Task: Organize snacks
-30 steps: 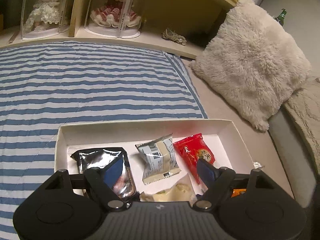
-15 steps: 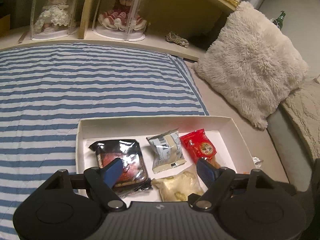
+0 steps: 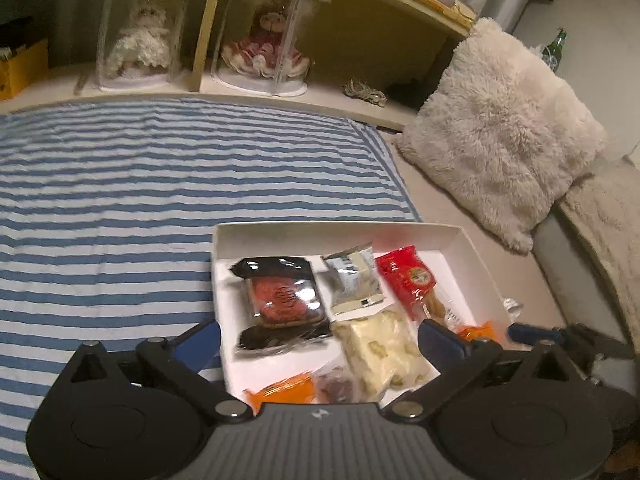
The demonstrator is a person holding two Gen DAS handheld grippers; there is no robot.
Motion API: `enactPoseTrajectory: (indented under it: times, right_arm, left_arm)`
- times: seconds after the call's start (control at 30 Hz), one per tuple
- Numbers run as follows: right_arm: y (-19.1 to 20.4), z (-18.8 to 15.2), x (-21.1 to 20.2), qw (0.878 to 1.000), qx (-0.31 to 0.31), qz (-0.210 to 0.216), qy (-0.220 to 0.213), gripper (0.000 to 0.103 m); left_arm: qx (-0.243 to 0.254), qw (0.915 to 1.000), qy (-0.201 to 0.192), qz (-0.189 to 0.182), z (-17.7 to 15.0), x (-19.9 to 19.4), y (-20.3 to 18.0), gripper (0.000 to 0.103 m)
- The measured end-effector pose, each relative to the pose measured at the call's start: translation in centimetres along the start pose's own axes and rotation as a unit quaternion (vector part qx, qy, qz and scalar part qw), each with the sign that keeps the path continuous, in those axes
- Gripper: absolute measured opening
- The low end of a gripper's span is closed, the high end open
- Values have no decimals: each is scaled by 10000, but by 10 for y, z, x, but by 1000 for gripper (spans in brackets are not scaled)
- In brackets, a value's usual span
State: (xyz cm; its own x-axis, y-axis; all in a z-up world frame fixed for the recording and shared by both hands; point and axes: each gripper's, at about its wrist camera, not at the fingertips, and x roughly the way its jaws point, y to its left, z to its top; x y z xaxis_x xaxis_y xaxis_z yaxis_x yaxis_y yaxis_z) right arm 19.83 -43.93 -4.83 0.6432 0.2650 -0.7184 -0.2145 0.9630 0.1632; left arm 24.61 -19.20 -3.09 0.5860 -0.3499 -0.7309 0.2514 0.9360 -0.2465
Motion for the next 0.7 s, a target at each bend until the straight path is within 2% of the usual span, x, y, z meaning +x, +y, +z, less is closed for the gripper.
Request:
enactPoseTrajectory:
  times: [0.37, 0.7]
  right_arm:
    - [10, 0, -47, 9995, 180, -114, -222, 103]
    - [31, -9, -113, 9950, 92, -457, -884, 103]
  left_arm:
    - [156, 9986, -401, 309, -13, -68, -3, 103]
    - [419, 9923, -852, 791, -32, -132, -20, 103]
